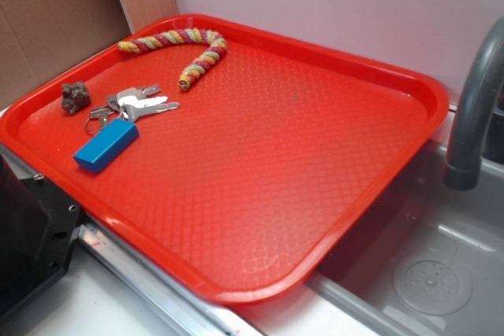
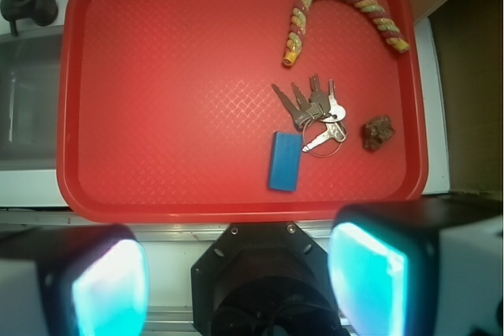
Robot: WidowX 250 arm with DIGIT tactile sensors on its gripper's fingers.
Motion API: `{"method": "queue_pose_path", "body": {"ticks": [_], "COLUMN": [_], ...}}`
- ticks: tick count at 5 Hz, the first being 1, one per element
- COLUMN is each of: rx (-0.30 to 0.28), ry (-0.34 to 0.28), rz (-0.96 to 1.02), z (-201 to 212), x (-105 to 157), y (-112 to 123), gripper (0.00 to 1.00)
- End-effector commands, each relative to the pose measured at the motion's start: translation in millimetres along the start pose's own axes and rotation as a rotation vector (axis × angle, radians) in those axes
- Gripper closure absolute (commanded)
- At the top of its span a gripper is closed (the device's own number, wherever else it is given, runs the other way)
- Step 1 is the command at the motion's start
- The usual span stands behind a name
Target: Grab the rock.
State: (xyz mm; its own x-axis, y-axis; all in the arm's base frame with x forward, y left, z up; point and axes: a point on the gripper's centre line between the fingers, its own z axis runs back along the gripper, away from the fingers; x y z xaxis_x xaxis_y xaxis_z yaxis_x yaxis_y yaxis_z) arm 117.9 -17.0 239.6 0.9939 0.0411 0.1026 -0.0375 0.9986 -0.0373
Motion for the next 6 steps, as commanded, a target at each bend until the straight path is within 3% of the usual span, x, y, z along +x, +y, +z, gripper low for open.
{"method": "queue_pose_path", "body": {"ticks": [1, 3, 4, 5, 6], "rx": [0.0, -0.023, 0.042, 0.142, 0.19], "ry": [0.0, -0.108, -0.164, -0.196, -0.196], "rz": [0.0, 0.497, 0.737, 0.908, 1.011], "z": [0, -21, -50, -77, -95], "x": [0, 9, 21, 39, 50], "y": [0, 31, 53, 81, 107], "gripper": [0.0, 0.0, 0.0, 0.0, 0.0]}}
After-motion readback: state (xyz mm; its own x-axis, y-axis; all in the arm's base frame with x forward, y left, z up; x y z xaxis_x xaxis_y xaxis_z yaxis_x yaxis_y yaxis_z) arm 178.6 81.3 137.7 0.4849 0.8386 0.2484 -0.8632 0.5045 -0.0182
